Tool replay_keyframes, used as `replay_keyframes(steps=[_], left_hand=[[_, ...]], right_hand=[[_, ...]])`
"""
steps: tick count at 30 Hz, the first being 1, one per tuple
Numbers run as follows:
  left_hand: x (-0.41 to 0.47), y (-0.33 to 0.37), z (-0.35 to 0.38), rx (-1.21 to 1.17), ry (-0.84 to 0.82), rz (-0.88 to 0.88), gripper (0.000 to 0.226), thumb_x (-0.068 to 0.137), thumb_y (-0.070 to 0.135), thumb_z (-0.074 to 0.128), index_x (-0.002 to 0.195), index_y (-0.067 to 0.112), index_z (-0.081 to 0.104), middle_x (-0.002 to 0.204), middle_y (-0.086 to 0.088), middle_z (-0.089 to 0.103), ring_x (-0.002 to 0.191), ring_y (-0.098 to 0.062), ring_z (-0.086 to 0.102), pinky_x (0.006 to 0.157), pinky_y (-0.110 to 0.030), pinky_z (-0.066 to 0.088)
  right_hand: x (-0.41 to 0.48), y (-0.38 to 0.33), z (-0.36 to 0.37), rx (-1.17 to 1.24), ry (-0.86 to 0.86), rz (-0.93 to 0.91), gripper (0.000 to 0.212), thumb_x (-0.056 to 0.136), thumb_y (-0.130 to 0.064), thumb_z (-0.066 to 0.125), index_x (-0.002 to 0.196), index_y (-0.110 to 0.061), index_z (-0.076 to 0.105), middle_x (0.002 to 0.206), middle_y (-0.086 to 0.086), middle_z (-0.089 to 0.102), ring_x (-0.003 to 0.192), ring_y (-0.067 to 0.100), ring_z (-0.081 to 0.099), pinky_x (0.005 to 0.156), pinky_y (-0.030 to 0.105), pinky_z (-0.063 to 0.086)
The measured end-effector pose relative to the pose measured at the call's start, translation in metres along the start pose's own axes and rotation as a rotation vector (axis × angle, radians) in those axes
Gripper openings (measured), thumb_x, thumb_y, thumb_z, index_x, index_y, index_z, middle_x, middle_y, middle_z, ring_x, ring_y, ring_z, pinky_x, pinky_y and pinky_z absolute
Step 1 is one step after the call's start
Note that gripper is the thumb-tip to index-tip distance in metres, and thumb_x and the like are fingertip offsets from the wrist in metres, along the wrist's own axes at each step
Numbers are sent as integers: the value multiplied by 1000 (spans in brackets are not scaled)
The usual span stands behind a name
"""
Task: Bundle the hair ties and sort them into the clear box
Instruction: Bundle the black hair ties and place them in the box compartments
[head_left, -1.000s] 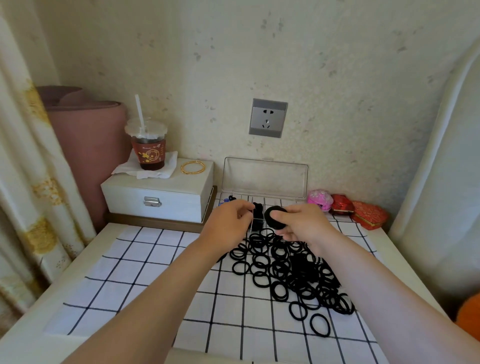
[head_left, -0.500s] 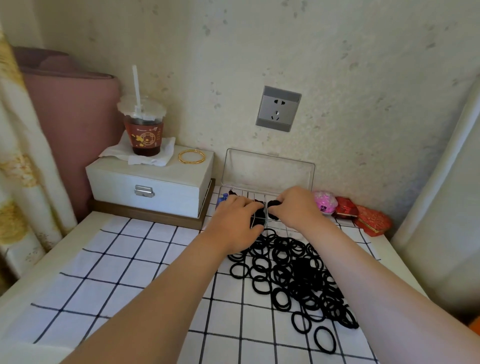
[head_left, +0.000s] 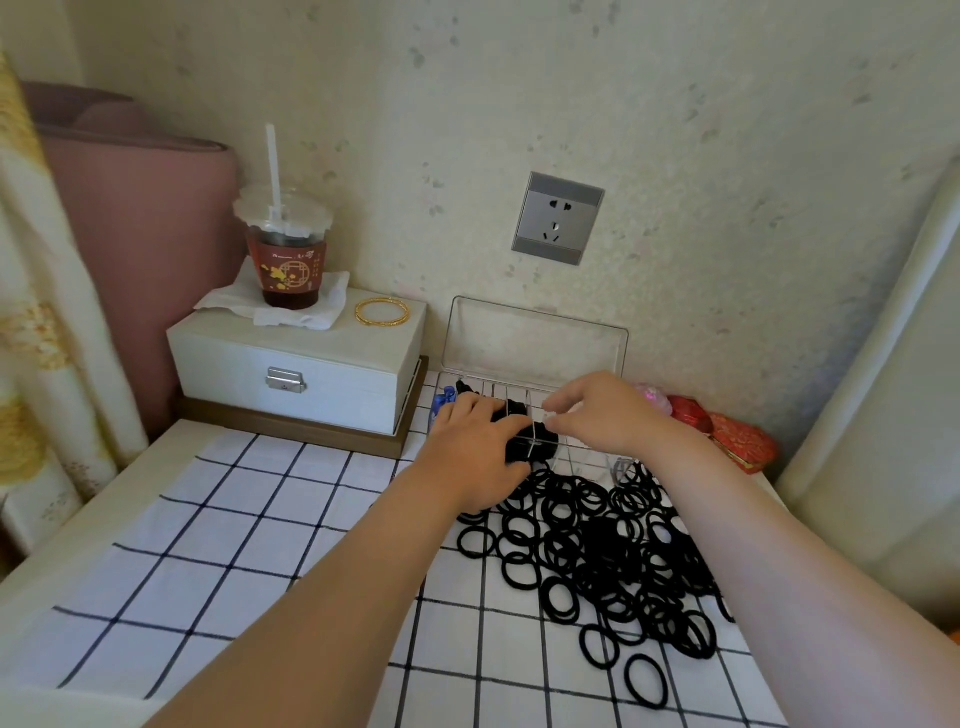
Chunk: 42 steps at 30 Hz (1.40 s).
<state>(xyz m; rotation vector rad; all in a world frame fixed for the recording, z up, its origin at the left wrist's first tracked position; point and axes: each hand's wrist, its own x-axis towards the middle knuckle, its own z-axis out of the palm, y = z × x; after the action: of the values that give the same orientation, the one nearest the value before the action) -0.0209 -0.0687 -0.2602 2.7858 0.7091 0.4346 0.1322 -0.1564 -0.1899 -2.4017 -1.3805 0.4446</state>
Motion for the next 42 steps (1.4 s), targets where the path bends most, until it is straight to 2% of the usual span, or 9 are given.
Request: replay_keyframes(steps=[5,11,16,20,25,28,33,38,42], left_hand=[[-2,-2,-2,-38,17,11,61,92,44,54,148,31,35,151,1,34,140,-21,19,116,-40,17],[-13,-9,-13,-146,111,40,55,93,28,57,146,25,42,142,3,44,135,-16,28,114,-37,30],[-35,-18,-31,-208,255,64,30,94,7,54,116,19,68,110,5,58,108,-13,51,88,-23,44],[-55,-32,-45,-151,95,-125,25,98,13,51,106,25,71,109,5,64,99,-14,60,87,-27,49],[-82,-54,-46,-25,-48,-369,25,97,23,51,115,30,67,114,4,66,99,-15,62,87,-30,53],[-89,-59,-43,2,-105,-408,24,95,28,55,116,29,68,114,2,66,99,-16,62,89,-31,53],[-77,-59,-42,61,-292,-419,29,95,26,59,123,25,68,122,-2,65,109,-20,61,97,-31,50],[-79,-54,-38,35,-226,-386,25,95,19,54,115,19,70,113,-2,66,100,-19,61,86,-28,52],[-83,-46,-45,-185,-145,-347,14,96,18,52,105,19,64,107,1,64,91,-12,56,75,-23,45]], right_hand=[[-15,-4,19,-368,-61,-96,34,78,-31,43,86,-21,75,97,2,73,98,26,62,96,41,47],[-25,-14,9,-320,41,-135,41,90,-19,49,127,-23,67,136,2,63,129,25,53,112,44,36],[-35,-32,19,-173,197,-298,34,93,-10,49,112,-23,74,118,-2,68,108,17,63,96,36,50],[-43,-49,45,-73,120,-383,29,97,-11,52,108,-24,76,113,-8,72,101,9,65,93,32,53],[-40,-59,79,-262,5,-397,36,102,-17,45,130,-26,65,129,1,65,116,22,59,95,34,48],[-38,-66,92,-296,-23,-377,32,103,-26,46,131,-24,63,127,6,62,118,28,57,87,32,43],[-40,-74,103,-376,-76,-344,26,98,-33,55,116,-24,71,113,7,58,102,27,60,81,38,52],[-39,-73,101,-354,-85,-304,26,95,-23,60,119,-19,71,117,5,59,104,25,61,83,35,53],[-46,-64,92,-240,-77,-280,18,92,-24,62,107,-20,73,107,-4,67,100,19,63,85,37,54]])
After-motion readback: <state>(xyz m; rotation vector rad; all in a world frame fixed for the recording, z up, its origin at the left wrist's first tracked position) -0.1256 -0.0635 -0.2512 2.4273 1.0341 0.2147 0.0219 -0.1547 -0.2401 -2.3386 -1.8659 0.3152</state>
